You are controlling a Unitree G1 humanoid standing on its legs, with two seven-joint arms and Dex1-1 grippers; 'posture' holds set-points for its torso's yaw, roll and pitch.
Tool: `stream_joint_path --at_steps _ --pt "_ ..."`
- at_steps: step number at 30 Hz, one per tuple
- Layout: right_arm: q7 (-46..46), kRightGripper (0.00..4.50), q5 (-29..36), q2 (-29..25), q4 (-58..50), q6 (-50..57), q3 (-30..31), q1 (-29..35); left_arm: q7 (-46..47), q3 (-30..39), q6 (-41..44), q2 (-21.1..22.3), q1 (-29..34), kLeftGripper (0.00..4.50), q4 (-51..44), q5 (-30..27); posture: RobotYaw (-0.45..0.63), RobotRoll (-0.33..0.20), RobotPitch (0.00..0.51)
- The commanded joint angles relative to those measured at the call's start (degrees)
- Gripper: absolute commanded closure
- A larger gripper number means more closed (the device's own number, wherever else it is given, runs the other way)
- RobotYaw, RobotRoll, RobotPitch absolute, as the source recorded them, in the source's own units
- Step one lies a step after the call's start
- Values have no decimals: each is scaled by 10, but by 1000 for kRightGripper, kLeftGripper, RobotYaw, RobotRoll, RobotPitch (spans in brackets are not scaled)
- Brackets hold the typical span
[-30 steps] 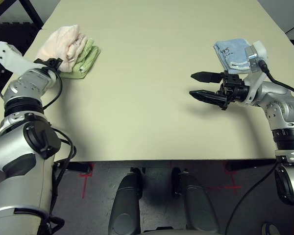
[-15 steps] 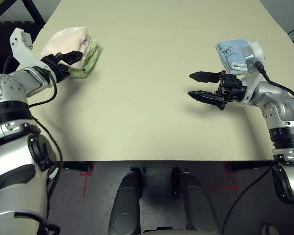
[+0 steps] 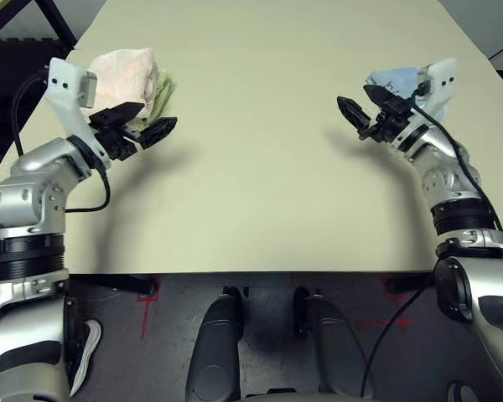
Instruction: Fold the towel and set it aside.
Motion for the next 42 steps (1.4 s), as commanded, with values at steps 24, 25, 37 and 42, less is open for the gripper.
stream_joint_path --at_steps 24,25,37,42 --pt "-129 0 -33 16 78 -101 -31 38 153 16 -270 -84 14 40 157 101 -68 0 186" --pt "-128 0 -29 20 78 -102 -34 38 158 18 -273 -85 16 40 157 100 -60 0 187" --pt "-113 0 -28 29 86 -105 -32 39 148 8 -279 -77 35 40 152 108 -34 0 190" --pt "-101 0 -28 25 82 -116 -35 42 118 11 -297 -76 44 40 153 98 -67 0 186"
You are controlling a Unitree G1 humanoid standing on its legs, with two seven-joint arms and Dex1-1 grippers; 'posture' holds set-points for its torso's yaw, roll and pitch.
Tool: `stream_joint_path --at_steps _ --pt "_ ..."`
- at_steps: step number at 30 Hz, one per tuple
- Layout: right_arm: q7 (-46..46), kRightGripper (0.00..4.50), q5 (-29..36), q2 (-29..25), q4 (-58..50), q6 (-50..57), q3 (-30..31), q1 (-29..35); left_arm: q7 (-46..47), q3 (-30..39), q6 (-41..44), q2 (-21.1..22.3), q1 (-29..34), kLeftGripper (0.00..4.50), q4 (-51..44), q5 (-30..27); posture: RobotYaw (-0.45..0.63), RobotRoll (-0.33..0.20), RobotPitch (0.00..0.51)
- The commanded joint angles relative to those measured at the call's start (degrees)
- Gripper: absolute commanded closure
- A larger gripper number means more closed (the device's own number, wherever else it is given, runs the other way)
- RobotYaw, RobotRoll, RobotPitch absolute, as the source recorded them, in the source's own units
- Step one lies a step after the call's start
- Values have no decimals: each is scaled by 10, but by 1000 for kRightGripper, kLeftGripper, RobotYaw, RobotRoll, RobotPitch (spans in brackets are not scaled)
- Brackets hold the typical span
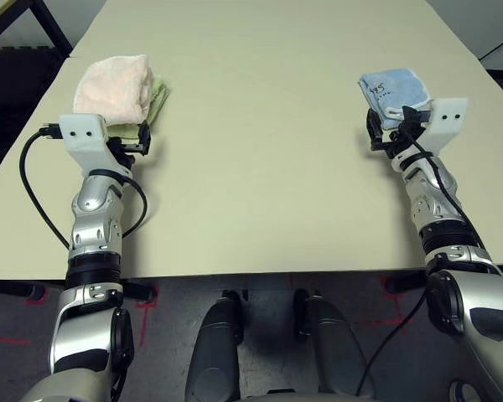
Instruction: Fold the towel and set it aside.
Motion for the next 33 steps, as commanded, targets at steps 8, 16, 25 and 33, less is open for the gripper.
stream_joint_path --at_steps 8,16,25,33 --pt "-65 0 5 -1 -6 -7 -22 6 -17 0 -22 3 8 40 34 2 -105 0 180" --pt "-89 0 -15 -13 4 -14 -17 6 4 6 -40 4 -13 40 76 2 -123 0 169" --pt "-93 0 -23 -12 25 -17 -15 -11 22 9 -39 0 -23 40 100 -2 -108 0 152" --pt "-97 0 -26 -9 41 -22 -15 -23 21 11 -33 6 -27 40 116 -5 -113 0 150"
